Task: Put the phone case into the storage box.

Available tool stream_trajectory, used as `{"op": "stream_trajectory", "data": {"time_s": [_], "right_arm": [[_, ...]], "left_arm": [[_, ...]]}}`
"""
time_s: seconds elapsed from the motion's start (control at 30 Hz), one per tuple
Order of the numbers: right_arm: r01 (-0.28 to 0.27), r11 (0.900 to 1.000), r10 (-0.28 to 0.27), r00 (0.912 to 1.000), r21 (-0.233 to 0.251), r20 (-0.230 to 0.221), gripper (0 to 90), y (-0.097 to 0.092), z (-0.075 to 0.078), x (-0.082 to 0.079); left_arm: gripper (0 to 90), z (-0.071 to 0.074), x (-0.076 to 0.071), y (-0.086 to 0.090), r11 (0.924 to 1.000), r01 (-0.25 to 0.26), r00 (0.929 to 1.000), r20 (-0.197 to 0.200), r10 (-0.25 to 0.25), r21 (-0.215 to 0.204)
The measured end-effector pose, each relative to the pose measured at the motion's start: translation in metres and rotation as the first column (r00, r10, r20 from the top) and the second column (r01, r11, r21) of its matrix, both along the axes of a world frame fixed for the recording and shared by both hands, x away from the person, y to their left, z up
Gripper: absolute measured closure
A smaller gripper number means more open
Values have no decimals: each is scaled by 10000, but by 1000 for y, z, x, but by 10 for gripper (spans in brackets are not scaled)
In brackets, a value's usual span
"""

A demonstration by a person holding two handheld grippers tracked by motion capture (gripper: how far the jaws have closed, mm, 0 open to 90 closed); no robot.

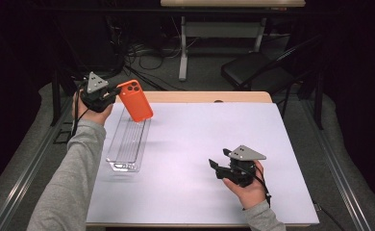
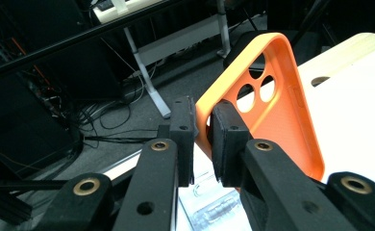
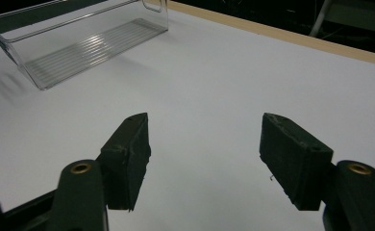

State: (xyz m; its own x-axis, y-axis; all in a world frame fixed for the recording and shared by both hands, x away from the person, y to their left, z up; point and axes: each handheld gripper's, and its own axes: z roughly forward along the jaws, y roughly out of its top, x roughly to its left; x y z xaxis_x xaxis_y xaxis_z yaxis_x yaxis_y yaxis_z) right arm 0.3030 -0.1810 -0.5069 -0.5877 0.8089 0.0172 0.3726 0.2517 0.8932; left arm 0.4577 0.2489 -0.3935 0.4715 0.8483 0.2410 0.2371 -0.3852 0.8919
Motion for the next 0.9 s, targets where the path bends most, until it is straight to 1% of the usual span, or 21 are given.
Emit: {"op": "stream_trajectory", "data": {"time_s": [0.1,0.27,0.37,0.5,0.57,0.67,0.77,0.9], "right_arm": [[-45,9999,47,9998,-139,201,328,0,0,-1],[56,9996,-46,9994,-272,337,312,-1,0,-1],[93,9998,-84,9991,-196,424,286,-2,1,-1],[235,9997,-237,9990,59,373,238,-5,2,-1],[368,9990,-375,9989,263,277,219,-6,2,0],[511,9978,-519,9984,411,203,199,-9,2,2],[658,9961,-660,9978,591,13,185,-12,1,4],[731,9954,-733,9973,616,6,171,-13,0,5]], "left_arm": [[810,0,3,2,10000,2,10000,37,-2,21],[811,-4,10,6,9999,-119,9999,-9,119,-37],[810,-6,14,9,9998,-173,9998,-45,173,-15],[810,-9,20,11,9997,-249,9996,-117,249,20],[810,-11,22,12,9996,-292,9995,-109,292,62],[810,-13,25,12,9994,-322,9994,-106,323,148],[810,-16,28,13,9991,-354,9993,-74,356,247],[810,-19,31,13,9983,-381,9992,-105,386,445]]}}
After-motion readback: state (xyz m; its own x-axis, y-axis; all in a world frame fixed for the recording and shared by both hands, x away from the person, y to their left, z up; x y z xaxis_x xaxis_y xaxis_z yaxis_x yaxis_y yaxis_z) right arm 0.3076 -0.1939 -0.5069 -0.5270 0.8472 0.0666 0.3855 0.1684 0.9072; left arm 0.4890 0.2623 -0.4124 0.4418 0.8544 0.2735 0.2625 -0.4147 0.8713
